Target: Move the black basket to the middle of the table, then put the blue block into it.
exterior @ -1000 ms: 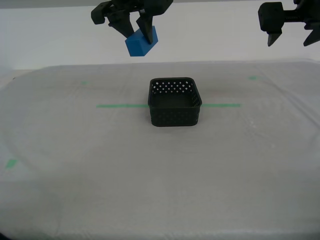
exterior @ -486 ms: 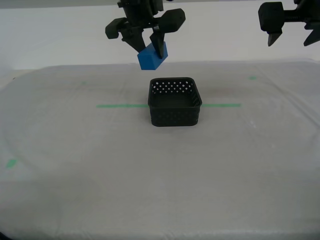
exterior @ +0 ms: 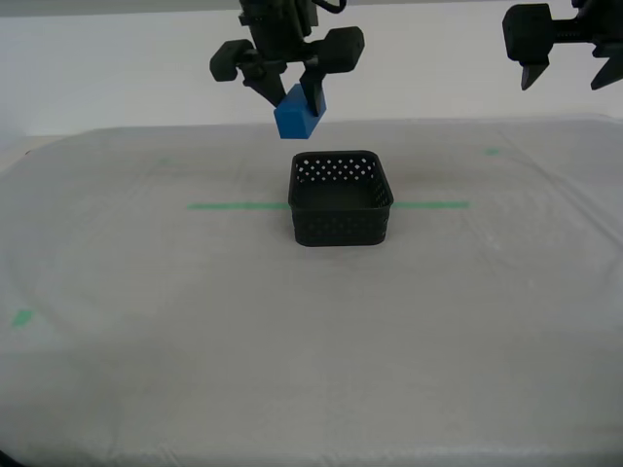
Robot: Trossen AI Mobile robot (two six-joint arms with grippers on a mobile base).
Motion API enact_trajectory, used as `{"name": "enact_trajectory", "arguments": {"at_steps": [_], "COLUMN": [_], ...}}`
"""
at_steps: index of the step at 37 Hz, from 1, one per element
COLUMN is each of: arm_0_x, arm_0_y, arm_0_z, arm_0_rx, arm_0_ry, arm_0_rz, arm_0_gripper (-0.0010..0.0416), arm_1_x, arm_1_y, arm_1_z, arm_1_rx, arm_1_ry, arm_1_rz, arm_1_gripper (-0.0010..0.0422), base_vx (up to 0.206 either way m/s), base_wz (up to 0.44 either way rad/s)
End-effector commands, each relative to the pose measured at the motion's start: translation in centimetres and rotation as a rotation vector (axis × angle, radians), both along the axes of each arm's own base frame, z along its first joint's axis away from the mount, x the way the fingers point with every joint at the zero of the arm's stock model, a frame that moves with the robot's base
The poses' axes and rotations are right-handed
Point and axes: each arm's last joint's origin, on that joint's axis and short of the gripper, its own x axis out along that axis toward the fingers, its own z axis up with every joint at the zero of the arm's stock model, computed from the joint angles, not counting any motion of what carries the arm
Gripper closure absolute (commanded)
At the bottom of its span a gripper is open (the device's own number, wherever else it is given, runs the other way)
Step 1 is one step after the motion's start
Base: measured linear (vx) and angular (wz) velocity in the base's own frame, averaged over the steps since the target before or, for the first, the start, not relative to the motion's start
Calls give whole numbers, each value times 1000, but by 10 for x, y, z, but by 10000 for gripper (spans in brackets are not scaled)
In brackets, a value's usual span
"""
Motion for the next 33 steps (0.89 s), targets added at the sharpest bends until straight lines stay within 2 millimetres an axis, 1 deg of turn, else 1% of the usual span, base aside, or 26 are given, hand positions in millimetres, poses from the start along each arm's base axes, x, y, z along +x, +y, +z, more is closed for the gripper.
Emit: {"name": "enact_trajectory", "arguments": {"at_steps": [1,2,4,7,9,11,13,20,24,29,33], "arm_0_x": [0,0,0,0,0,0,0,1,1,1,1], "arm_0_y": [0,0,0,0,0,0,0,0,0,0,0], "arm_0_z": [0,0,0,1,0,0,0,1,1,1,1], "arm_0_rx": [1,1,2,2,2,2,3,2,2,3,3], "arm_0_ry": [0,-2,-3,-5,-4,-4,-6,-7,-7,-7,-7], "arm_0_rz": [1,1,1,1,1,2,1,1,1,1,1], "arm_0_gripper": [7,7,7,7,7,7,7,7,7,7,7], "arm_1_x": [3,4,2,5,2,5,4,6,7,7,9], "arm_1_y": [-5,-6,-9,-14,-18,-21,-23,-29,-30,-30,-32], "arm_1_z": [-10,-13,-14,-27,-28,-41,-46,-83,-98,-98,-91], "arm_1_rx": [-2,0,-1,6,7,11,19,55,72,68,53], "arm_1_ry": [-4,-2,1,11,18,34,48,121,146,141,123], "arm_1_rz": [12,15,12,12,5,8,2,3,4,2,-1], "arm_1_gripper": [413,413,413,413,413,413,413,412,412,412,412], "base_vx": [0,0,0,0,0,0,0,0,0,0,0], "base_wz": [0,0,0,0,0,0,0,0,0,0,0]}}
